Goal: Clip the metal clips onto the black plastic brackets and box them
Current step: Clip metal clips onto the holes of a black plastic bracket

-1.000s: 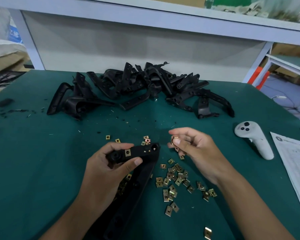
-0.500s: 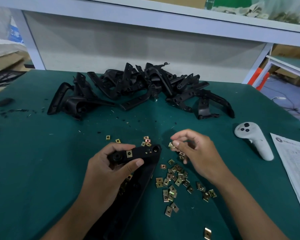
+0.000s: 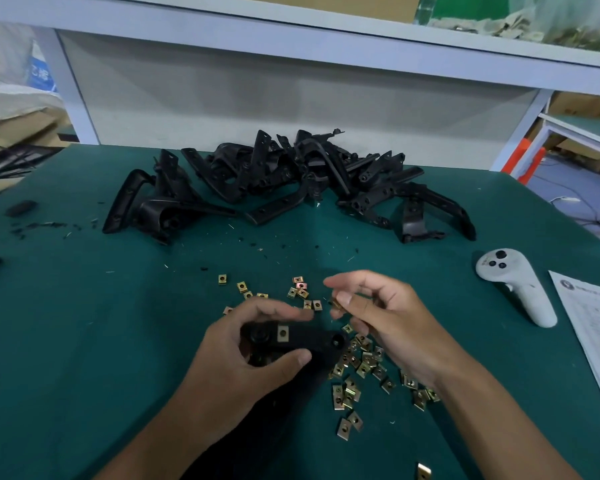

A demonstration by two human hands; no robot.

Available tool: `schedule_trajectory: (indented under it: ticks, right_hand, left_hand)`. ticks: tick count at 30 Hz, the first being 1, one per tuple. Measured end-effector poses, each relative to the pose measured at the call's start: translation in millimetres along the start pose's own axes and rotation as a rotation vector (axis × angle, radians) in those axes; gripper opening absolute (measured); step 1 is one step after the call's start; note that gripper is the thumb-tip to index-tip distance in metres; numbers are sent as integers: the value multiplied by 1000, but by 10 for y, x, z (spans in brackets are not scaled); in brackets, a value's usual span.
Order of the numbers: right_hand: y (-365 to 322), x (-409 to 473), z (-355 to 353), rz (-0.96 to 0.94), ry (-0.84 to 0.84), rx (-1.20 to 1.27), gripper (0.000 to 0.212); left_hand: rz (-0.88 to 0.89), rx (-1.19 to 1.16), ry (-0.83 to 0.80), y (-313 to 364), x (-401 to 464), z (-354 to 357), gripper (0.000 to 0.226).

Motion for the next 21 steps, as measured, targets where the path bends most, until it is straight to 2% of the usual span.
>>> schedule_trajectory:
  ticks: [3,7,12,21]
  right_hand:
    - [-22,-26,89,13,-78,52,20]
    - [-10,-38,170,36,-131,108,30]
    - [-44,-62,238,-30,-134,47,36]
    - [-88,-83,226,-16,-164,116,45]
  left_hand:
    - [-7,34,-47,-14,-8,47,17]
    - [-76,25,71,-59,11,92,10]
    - [-25,28,49,-49,-1,59,23]
    - [31,16,37,-12,-9,70,18]
Point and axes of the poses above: each hand's wrist, its own x-axis towards the middle knuckle, its own z-axis out of the palm, y = z × x, the point moved 2 cm from there along x, towards the middle knuckle, and after that the axes turned 7 degrees about x, right-handed, at the moved point
